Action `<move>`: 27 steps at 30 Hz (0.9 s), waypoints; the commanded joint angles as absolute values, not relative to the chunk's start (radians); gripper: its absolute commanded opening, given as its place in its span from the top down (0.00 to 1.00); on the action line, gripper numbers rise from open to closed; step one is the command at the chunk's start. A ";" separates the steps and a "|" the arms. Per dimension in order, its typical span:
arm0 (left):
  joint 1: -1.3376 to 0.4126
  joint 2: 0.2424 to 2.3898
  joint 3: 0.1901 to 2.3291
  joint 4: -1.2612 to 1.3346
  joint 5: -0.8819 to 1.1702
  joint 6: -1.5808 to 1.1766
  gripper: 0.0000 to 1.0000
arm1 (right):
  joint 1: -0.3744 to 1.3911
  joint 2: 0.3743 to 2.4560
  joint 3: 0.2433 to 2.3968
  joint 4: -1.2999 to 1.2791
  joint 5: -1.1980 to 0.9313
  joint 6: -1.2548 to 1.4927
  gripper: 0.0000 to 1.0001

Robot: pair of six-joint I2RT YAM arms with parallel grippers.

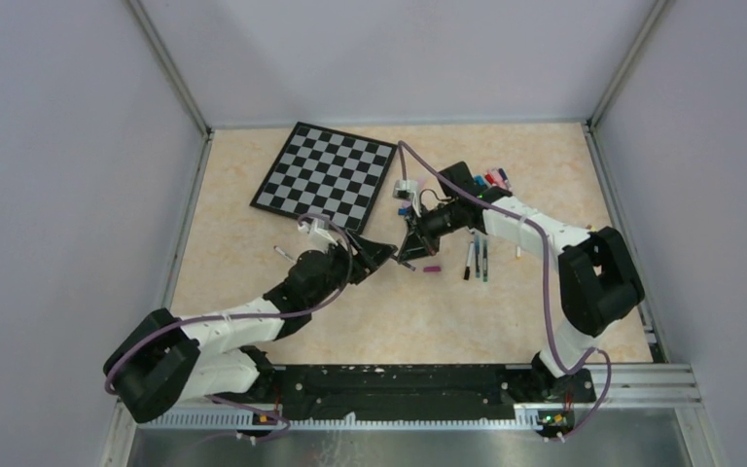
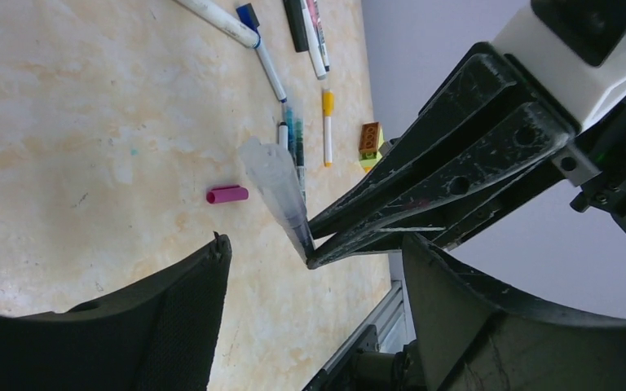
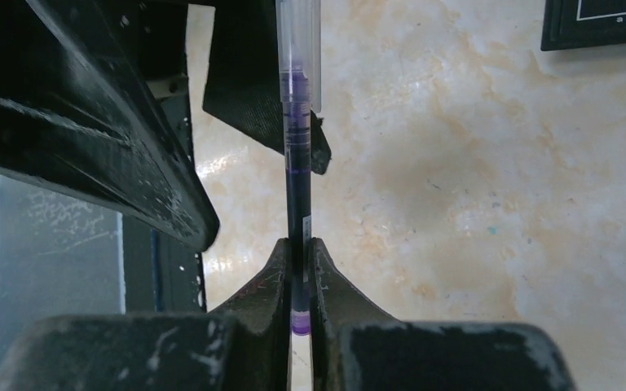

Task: Open the pen caps
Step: Pick up the pen from the center of the board.

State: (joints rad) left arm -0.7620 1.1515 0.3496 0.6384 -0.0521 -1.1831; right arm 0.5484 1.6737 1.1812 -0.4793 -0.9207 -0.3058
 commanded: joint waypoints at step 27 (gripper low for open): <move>-0.864 1.128 0.402 0.649 -0.273 -1.217 0.32 | 0.562 1.612 1.104 -0.245 -1.044 -0.083 1.00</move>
State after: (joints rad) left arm -0.8600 1.1648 0.4149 0.6067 -0.2367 -1.1973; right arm 0.5491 1.6653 1.1191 -0.2909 -1.0084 -0.0990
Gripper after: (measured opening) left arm 0.676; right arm 0.024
